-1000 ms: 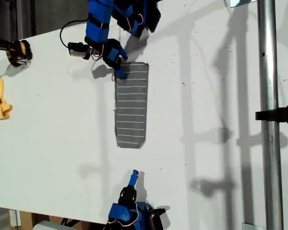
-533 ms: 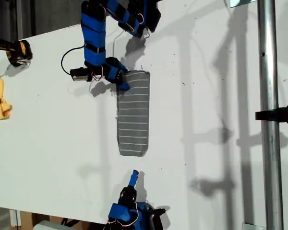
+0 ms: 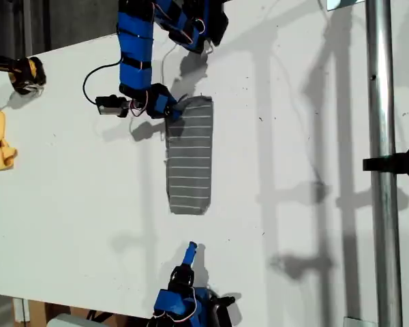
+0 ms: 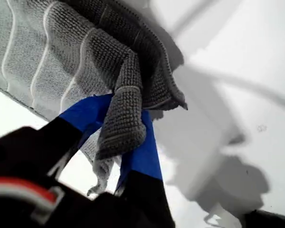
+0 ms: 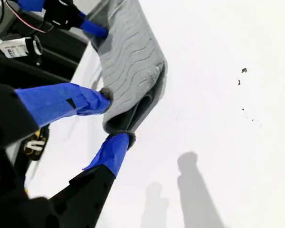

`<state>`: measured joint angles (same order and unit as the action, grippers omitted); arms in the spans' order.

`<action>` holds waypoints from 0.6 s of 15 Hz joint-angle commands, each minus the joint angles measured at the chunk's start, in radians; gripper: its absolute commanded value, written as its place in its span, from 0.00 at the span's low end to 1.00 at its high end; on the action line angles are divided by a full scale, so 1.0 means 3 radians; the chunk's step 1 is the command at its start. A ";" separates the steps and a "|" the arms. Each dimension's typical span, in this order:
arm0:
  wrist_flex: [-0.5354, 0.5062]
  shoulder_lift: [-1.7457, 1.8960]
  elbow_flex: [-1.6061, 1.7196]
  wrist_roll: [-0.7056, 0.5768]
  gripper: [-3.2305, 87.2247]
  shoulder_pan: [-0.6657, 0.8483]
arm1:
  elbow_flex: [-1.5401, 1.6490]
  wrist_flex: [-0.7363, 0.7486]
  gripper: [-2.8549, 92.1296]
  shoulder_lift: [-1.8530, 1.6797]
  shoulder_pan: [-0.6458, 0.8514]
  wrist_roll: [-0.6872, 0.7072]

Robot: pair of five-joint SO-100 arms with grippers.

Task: Grasp corners of a towel and fold twice.

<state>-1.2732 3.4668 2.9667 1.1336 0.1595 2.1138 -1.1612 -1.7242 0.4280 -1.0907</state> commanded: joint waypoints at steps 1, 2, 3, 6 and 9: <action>-0.0015 0.0015 -0.0087 0.0026 0.17 -0.0036 | 0.0153 -0.0399 0.03 -0.0670 0.0112 -0.0123; -0.0015 0.0015 -0.0087 0.0020 0.16 -0.0031 | 0.0291 -0.0608 0.03 -0.0982 0.0138 -0.0199; -0.0015 0.0015 -0.0082 0.0015 0.16 -0.0026 | 0.0414 -0.0854 0.03 -0.1289 0.0143 -0.0337; -0.0015 0.0015 -0.0087 -0.0015 0.16 0.0005 | 0.0644 -0.1329 0.03 -0.1856 -0.0015 -0.0726; -0.0015 0.0015 -0.0082 0.0010 0.15 -0.0026 | 0.1007 -0.0399 0.03 -0.2598 -0.0169 -0.0573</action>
<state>-1.2732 3.4668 2.9667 1.1321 0.1595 2.3777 -1.4619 -2.3347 0.4157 -1.2993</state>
